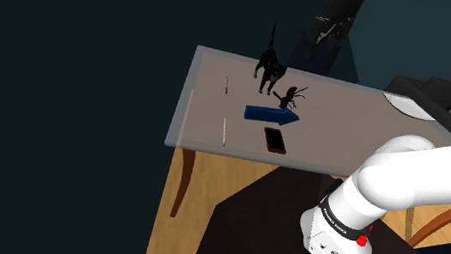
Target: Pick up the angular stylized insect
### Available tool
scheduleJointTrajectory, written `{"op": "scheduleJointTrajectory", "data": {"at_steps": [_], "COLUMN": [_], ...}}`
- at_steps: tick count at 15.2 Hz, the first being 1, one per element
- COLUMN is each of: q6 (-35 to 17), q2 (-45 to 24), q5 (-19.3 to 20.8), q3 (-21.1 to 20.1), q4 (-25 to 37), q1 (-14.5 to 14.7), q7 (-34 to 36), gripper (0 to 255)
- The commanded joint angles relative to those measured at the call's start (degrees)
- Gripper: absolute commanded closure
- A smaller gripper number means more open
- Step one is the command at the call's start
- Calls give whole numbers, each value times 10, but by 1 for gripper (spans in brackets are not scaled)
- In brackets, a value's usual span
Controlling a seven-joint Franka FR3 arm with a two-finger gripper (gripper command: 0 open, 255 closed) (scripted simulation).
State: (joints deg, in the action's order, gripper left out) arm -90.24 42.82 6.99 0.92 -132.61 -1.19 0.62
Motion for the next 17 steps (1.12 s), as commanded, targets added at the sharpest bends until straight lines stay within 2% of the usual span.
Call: {"op": "scheduleJointTrajectory", "data": {"at_steps": [1,10,17], "q6": [0,-182,-322], "q2": [0,-53,-142], "q5": [0,6,-29], "q3": [0,116,215], "q4": [0,-61,-68], "q1": [0,-37,-44], "q7": [0,-52,-114], "gripper": [0,0,0]}}
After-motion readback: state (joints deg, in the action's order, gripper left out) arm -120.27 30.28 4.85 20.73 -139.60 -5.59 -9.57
